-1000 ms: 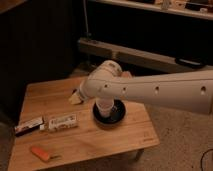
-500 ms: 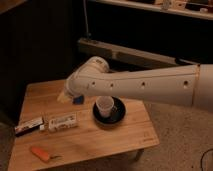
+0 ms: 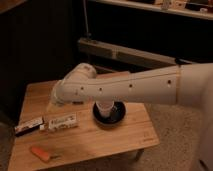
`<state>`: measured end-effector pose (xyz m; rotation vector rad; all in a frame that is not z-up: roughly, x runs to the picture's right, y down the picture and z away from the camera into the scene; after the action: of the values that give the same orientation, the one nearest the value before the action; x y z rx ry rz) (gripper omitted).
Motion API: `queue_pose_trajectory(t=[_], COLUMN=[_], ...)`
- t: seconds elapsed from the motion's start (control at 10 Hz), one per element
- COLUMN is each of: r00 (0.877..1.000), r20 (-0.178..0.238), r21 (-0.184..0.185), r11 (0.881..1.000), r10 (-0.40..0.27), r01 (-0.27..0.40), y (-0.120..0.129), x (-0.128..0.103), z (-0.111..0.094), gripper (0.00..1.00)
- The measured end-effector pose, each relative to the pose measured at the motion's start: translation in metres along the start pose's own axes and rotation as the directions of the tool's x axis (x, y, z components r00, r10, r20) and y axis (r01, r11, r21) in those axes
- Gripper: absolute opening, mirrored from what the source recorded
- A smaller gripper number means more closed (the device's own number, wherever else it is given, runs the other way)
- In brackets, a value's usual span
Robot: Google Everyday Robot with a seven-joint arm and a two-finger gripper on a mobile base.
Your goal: Place the eraser on the white sponge
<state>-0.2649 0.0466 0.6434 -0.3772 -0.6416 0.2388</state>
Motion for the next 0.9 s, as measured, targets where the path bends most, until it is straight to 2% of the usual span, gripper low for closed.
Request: queue_pose_trajectory(t=[0.1, 0.2, 0.5, 0.7, 0.9], r00=[0.999, 0.998, 0.994, 0.994, 0.994], r20=[-0.022, -0.040, -0.083, -0.091, -0.083], r21=[-0.028, -0.040, -0.061, -0.070, -0.089], r11=[0.999, 0.998, 0.996, 0.996, 0.994], r10=[-0.029, -0.047, -0.070, -0.068, -0.072], r01=[0.028, 0.046, 0.065, 0.062, 0.065], y=[0.010, 0.018, 0.033, 0.036, 0.041], x=[-0.010, -0.014, -0.007, -0.003, -0.010], z=[0.021, 0.034, 0.069, 0.083, 0.104], gripper=[0.65, 0.65, 0.65, 0.65, 0.65])
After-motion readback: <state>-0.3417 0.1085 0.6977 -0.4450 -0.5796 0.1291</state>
